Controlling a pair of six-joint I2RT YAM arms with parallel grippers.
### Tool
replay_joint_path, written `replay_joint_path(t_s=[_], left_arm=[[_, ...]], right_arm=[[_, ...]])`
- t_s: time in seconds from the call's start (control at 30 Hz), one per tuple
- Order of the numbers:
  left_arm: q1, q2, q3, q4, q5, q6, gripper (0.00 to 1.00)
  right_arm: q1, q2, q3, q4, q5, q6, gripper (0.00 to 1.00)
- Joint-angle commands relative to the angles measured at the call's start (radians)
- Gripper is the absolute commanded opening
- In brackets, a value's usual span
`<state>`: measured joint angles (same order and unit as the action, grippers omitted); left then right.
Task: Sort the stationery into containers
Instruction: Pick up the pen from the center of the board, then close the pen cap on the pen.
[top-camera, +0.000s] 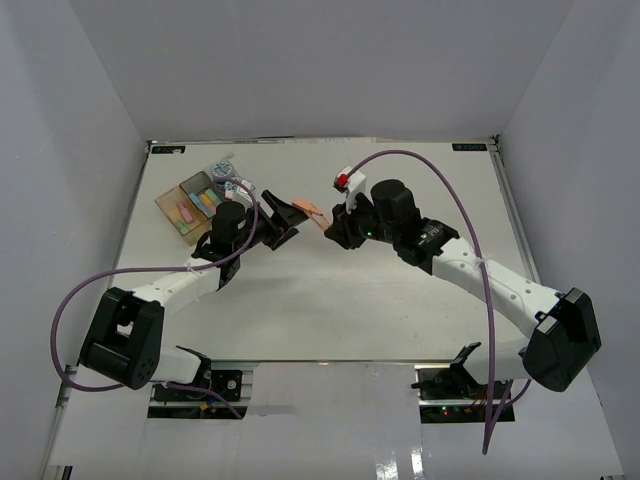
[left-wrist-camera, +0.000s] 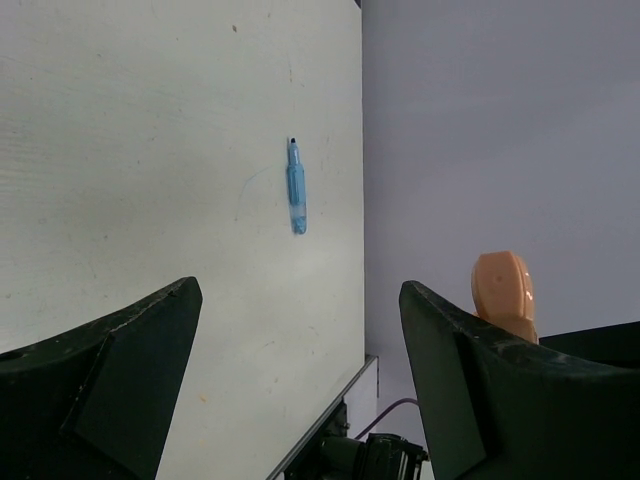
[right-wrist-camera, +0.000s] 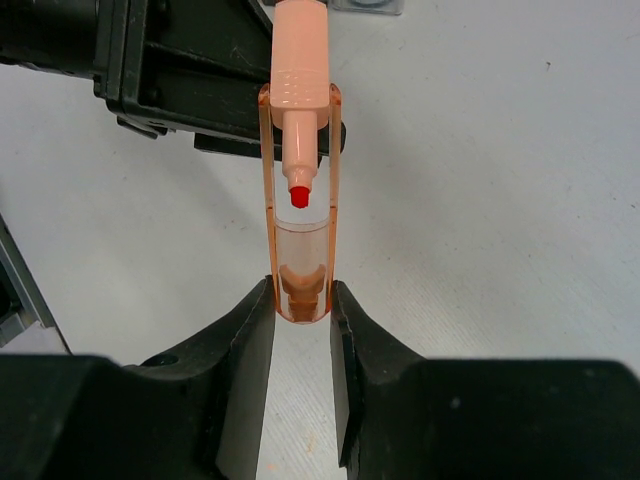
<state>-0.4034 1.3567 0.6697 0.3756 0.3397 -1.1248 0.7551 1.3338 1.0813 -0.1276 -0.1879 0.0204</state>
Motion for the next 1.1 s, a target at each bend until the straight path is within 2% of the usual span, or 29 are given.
replay_joint_path(t_s=[0.0, 0.37, 1.07], left_arm=[[-0.005, -0.028, 0.033, 0.017, -0.016, 0.022, 0.91], [-0.005, -0.067, 0.070, -0.030, -0.073, 0.114, 0.91], [-0.005, -0.080, 0.100, -0.033, -0.025, 0.158, 0.91]], right_arm=[[0.007, -0.033, -0.012, 0.062, -0.015, 0.006, 0.21], [0.009, -0.047, -0.035, 0.085, -0.018, 0.012, 0.21], [0.010, -0.076, -0.096, 0.186, -0.002, 0.026, 0.20]])
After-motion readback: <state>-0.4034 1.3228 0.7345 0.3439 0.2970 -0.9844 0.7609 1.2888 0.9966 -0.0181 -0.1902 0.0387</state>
